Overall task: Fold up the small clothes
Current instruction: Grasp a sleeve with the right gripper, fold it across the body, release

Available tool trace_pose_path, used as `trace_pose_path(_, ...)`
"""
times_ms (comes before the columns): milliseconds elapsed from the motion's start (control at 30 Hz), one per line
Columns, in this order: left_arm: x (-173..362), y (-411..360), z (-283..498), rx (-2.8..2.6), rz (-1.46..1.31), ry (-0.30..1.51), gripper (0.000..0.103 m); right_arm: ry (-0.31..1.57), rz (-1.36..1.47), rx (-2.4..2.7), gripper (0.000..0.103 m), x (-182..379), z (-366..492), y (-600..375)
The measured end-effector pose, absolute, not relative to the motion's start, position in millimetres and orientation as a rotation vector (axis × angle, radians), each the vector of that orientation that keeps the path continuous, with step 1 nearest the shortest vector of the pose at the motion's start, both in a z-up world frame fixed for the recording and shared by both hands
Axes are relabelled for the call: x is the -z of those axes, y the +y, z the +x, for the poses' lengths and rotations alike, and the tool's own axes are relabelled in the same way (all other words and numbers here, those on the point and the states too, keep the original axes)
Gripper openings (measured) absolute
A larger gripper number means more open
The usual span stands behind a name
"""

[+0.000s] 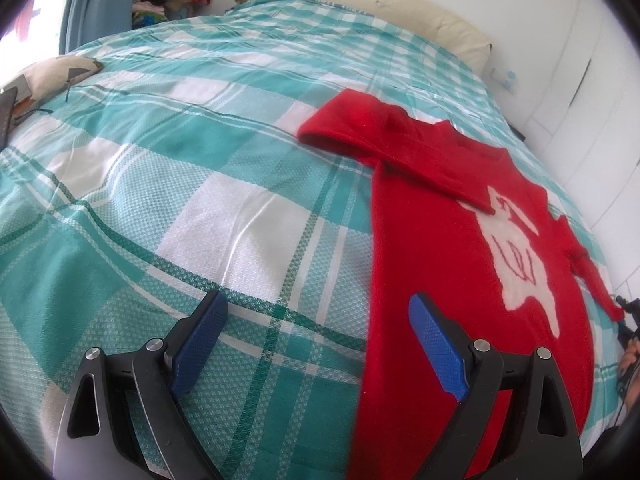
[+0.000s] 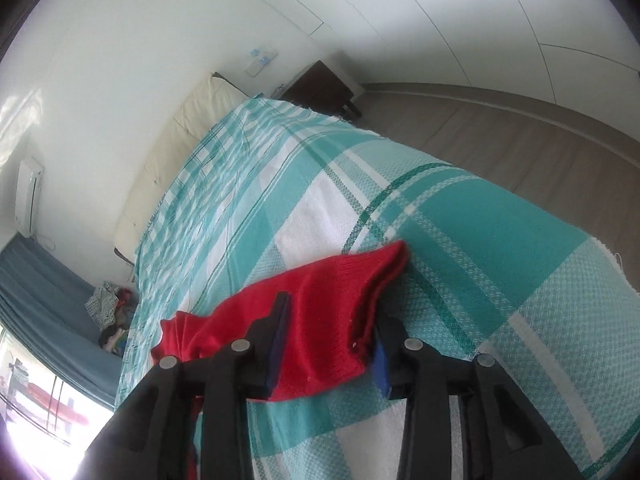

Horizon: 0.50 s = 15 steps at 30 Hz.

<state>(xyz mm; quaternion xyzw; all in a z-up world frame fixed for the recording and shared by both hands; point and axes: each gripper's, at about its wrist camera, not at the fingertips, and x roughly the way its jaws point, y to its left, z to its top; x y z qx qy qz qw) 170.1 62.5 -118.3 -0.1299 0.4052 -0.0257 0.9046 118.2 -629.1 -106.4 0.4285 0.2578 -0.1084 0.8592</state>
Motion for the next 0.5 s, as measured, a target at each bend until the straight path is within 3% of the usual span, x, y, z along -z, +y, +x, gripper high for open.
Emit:
trace_pose_path(33, 118.6, 61.9, 170.3, 0.053, -0.263, 0.838, 0.093, 0.561, 0.869, 0.253, 0.016, 105.7, 121.3, -628.0)
trace_pose_path(67, 118.8, 61.7, 170.2, 0.052, -0.260, 0.837, 0.093, 0.583, 0.814, 0.310, 0.004, 102.3, 121.8, -625.5)
trace_pose_path(200, 119.4, 62.0, 169.8, 0.055, -0.265, 0.838, 0.093, 0.567, 0.631, 0.612, 0.004, 82.7, 97.6, -630.3)
trace_pose_path(500, 122.4, 56.5, 173.7, 0.044, -0.226, 0.859, 0.094, 0.696, 0.575, 0.695, 0.003, 99.0, 97.5, -641.5)
